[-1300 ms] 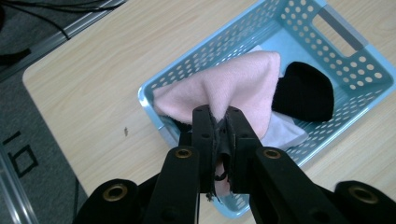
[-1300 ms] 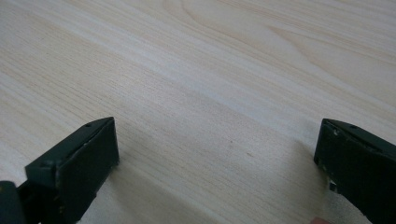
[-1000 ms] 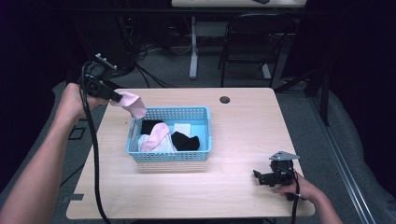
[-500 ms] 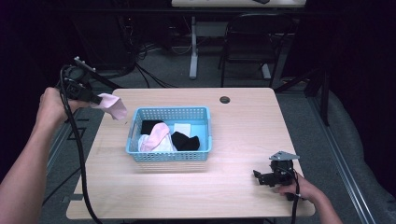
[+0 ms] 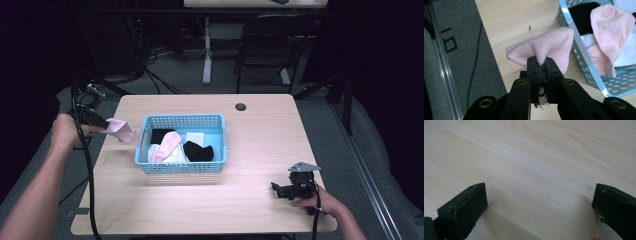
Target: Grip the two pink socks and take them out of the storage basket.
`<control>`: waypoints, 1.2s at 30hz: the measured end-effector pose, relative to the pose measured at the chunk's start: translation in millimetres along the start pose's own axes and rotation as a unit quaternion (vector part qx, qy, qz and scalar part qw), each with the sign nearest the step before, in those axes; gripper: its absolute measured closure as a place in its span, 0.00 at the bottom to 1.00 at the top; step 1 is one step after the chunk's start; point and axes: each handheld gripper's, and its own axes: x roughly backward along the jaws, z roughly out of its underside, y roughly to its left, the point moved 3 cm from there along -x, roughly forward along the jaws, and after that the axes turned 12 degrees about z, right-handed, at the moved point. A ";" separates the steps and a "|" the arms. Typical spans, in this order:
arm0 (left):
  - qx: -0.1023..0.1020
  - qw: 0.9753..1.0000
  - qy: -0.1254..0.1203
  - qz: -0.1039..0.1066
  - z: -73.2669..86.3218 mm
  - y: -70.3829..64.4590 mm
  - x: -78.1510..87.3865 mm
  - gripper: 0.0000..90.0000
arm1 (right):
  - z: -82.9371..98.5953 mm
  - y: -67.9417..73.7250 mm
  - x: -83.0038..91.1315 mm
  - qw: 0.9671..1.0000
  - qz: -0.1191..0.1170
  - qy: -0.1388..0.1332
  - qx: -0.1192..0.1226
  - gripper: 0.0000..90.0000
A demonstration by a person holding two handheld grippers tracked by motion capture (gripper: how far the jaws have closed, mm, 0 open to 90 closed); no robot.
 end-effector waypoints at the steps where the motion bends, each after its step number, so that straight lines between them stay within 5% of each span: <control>1: 0.005 1.000 0.000 0.005 1.9 1.8 -4.3 0.93 | 0.0 0.2 0.0 1.000 -0.002 -0.001 -0.001 0.00; 32: 0.066 0.995 0.048 0.061 47.6 18.9 -103.4 0.91 | 0.0 0.0 0.0 1.000 0.000 0.000 0.000 0.00; 36: 0.072 0.995 0.041 0.062 49.5 18.6 -101.1 0.75 | 0.0 0.0 0.0 1.000 0.000 0.000 0.000 0.00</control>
